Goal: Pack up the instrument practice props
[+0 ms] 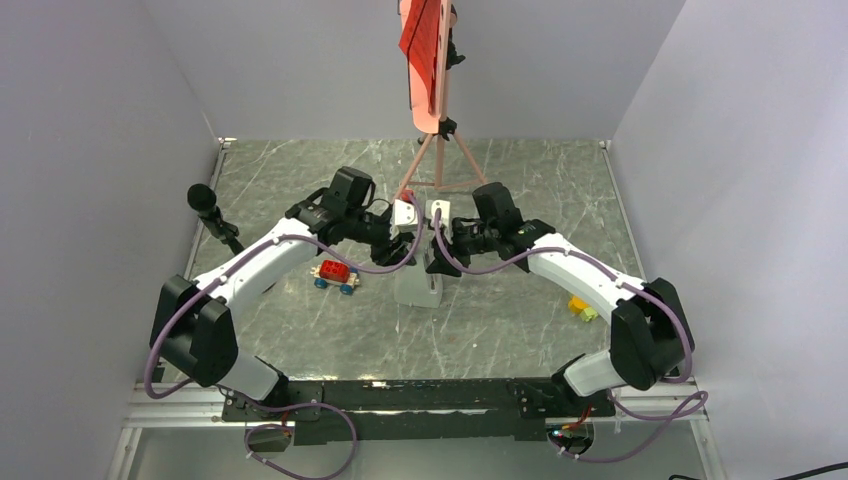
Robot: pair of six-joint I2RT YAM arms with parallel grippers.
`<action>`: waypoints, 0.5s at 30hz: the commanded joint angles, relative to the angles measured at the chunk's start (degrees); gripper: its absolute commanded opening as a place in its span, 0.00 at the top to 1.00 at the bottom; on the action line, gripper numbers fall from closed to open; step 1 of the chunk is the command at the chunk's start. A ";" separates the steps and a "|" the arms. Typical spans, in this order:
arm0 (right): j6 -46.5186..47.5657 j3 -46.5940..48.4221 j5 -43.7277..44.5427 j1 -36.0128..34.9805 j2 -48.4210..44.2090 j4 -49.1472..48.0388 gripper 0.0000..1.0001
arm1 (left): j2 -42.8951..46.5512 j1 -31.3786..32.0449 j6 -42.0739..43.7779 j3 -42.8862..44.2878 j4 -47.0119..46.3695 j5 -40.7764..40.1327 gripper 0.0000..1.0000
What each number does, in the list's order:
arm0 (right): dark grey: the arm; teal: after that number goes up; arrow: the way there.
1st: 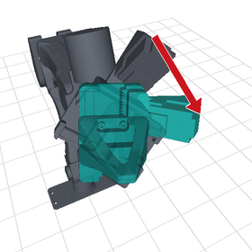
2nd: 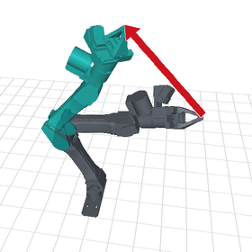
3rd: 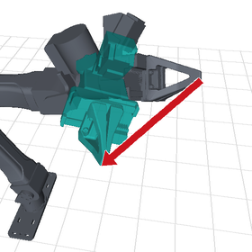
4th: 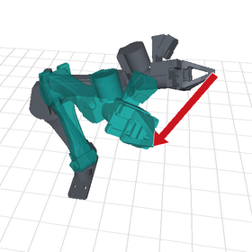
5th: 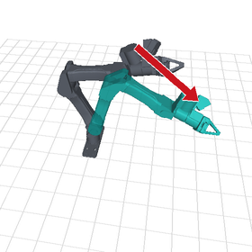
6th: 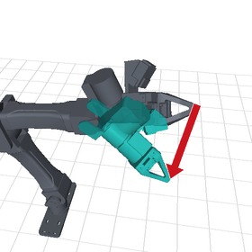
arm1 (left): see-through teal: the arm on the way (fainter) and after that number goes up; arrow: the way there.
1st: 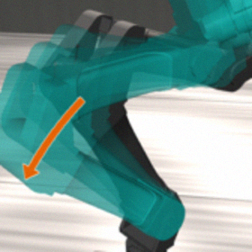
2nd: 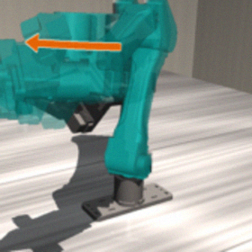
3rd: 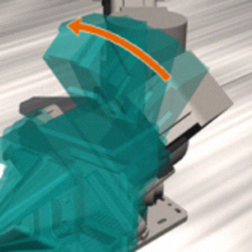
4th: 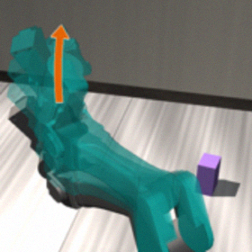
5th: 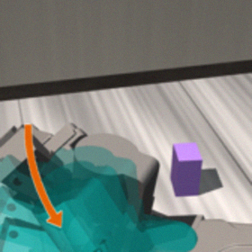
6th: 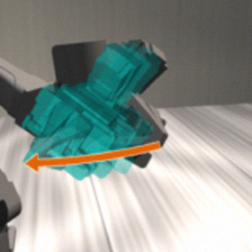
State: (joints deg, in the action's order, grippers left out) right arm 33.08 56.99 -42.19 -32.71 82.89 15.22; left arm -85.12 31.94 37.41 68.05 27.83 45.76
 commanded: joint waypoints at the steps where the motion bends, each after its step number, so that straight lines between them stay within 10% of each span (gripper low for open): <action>1: -0.15 -2.27 4.29 -3.25 3.36 5.09 1.00 | -0.13 0.31 -1.60 -2.67 -2.24 -0.94 0.99; 15: -0.26 0.34 -1.14 -5.49 5.12 6.04 0.96 | -0.42 1.34 -5.74 -2.88 -6.90 -1.42 0.99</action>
State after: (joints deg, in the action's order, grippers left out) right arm 32.69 59.37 -40.38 -33.91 84.27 17.69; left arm -84.53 31.81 34.20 66.74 25.30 45.52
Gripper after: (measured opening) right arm 0.567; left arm 0.479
